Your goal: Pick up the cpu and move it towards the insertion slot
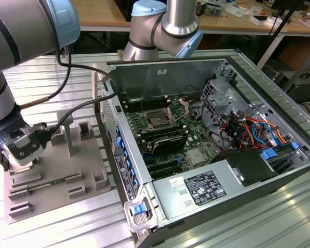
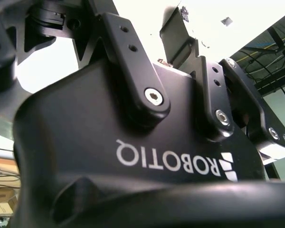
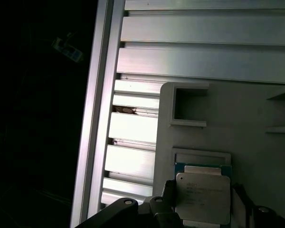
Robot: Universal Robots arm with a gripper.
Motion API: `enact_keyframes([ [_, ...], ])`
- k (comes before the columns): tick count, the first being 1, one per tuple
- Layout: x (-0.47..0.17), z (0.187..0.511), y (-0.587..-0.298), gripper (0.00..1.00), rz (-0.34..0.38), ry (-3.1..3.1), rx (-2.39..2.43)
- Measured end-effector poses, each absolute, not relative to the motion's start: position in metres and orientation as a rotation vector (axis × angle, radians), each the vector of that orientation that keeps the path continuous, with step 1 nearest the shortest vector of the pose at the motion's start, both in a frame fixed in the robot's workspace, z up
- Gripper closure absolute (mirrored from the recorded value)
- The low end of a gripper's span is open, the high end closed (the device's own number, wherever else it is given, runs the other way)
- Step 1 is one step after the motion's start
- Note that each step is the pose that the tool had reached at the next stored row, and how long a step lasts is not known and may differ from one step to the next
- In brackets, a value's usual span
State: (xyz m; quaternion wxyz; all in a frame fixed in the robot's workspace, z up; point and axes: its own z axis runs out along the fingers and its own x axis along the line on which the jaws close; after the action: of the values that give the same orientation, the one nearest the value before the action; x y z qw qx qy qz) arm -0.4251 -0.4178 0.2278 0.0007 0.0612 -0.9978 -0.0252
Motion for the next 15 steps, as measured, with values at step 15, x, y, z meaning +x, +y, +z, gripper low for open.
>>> enact_keyframes([
  [15, -0.4251, 0.2323, -0.4178, 0.45, -0.079, -3.133, 0.192],
])
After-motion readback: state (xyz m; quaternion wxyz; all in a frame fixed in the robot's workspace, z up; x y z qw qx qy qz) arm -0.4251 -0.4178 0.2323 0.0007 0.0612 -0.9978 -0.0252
